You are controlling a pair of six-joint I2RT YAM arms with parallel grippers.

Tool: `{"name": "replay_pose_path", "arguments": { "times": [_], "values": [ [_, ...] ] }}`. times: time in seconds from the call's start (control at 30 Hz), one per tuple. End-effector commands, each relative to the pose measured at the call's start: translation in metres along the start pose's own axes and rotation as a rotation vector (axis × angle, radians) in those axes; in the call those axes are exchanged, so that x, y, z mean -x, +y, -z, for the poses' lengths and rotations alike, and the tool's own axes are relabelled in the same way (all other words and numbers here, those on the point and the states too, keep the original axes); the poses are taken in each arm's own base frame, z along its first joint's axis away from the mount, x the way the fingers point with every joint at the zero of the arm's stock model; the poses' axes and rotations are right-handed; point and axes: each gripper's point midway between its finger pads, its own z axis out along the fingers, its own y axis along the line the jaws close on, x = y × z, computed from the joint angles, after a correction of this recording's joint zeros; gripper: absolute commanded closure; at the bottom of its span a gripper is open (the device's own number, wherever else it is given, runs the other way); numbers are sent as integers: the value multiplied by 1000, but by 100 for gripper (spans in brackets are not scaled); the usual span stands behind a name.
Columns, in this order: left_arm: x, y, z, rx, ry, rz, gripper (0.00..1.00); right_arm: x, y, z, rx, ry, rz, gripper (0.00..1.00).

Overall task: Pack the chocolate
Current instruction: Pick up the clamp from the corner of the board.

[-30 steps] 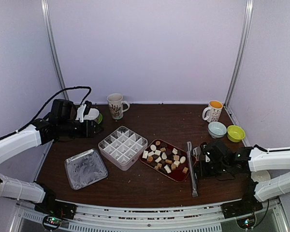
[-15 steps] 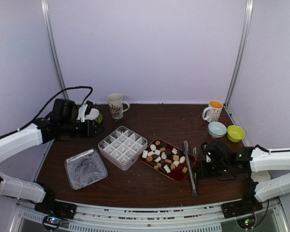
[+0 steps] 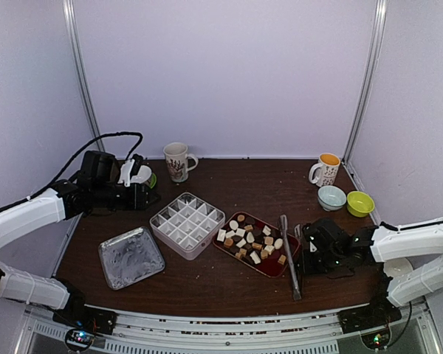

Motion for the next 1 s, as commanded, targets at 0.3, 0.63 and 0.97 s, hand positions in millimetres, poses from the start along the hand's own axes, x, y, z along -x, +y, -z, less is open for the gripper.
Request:
{"name": "replay_pose_path", "arguments": {
  "times": [0.3,0.63,0.97],
  "values": [
    [13,-12,5,-29,-40,-23,54,19,-8,14,-4,-115,-112,100],
    [12,-17,12,-36,-43,-47,54,51,-2,56,-15,-225,14,100],
    [-3,-76,12,-207,-12,-222,49,69,85,69,187,-217,309,100]
  ]
}}
